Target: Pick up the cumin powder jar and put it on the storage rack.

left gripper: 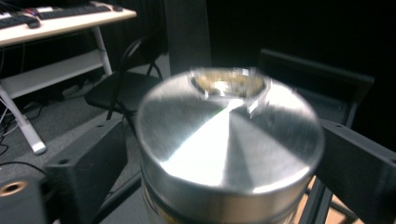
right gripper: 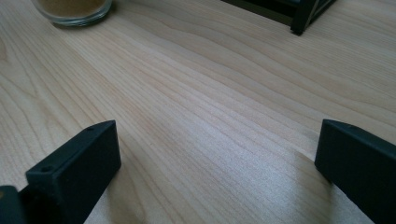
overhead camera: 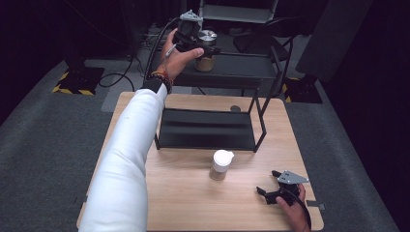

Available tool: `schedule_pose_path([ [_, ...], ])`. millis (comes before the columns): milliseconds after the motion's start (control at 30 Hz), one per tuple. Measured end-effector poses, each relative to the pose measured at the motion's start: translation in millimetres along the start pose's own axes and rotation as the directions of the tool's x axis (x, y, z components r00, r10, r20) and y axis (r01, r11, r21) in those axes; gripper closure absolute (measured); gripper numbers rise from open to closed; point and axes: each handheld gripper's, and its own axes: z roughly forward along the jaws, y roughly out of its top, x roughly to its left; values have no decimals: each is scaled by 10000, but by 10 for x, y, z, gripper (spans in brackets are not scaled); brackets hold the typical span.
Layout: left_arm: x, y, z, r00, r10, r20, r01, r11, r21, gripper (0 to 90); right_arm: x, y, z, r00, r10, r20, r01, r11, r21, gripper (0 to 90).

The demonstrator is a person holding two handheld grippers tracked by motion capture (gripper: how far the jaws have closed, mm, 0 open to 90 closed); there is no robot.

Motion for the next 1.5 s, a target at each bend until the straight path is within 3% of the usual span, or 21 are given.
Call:
schedule_pose_path([
  [67, -34, 9, -16, 9997, 100, -201, -102, 9999, -80, 44, 2, -2, -1, 10000, -16, 4, 16, 10000, -11, 0],
  [167, -11, -18, -70, 10000, -13, -48, 10, 9986, -537, 15, 4, -3, -2, 10000, -11, 9, 11, 10000, -14, 0],
  [233, -41, -23, -115, 9998, 119, -156, -131, 9967, -800, 4, 2, -2, -1, 10000, -6, 5, 6, 10000, -11, 0],
  [533, -200, 165, -250, 9964, 721, -449, -750, 9951, -644, 4, 1, -1, -1, 10000, 7, 0, -7, 10000, -2, 0],
  [667, -310, 175, -343, 9930, 921, -745, -991, 9904, -966, 4, 0, -1, -1, 10000, 3, -2, -3, 10000, -4, 0],
  [833, -393, 206, -443, 9906, 1101, -808, -1173, 9889, -910, 4, -4, -2, -1, 10000, -13, -29, 13, 10000, -6, 0],
  [933, -474, 235, -518, 9860, 1220, -1141, -1315, 9881, -799, 4, -5, -2, 0, 10000, -28, -44, 28, 10000, -8, 0],
  [1067, -522, 205, -656, 9834, 1348, -1212, -1483, 9828, -1099, 4, -9, -2, 0, 10000, -46, -67, 46, 10000, -9, 0],
  [1167, -617, 179, -743, 9706, 1755, -1646, -1931, 9763, -979, 4, -10, -2, 0, 10000, -51, -71, 51, 10000, -9, 0],
  [1400, -689, 29, -899, 9767, 1625, -1405, -1771, 9793, -982, 4, -14, 0, 0, 9999, -66, -97, 66, 10000, -4, 0],
  [1500, -751, -45, -950, 9748, 1747, -1390, -1892, 9769, -992, 4, -16, 0, 0, 9999, -76, -118, 76, 10000, -5, 0],
])
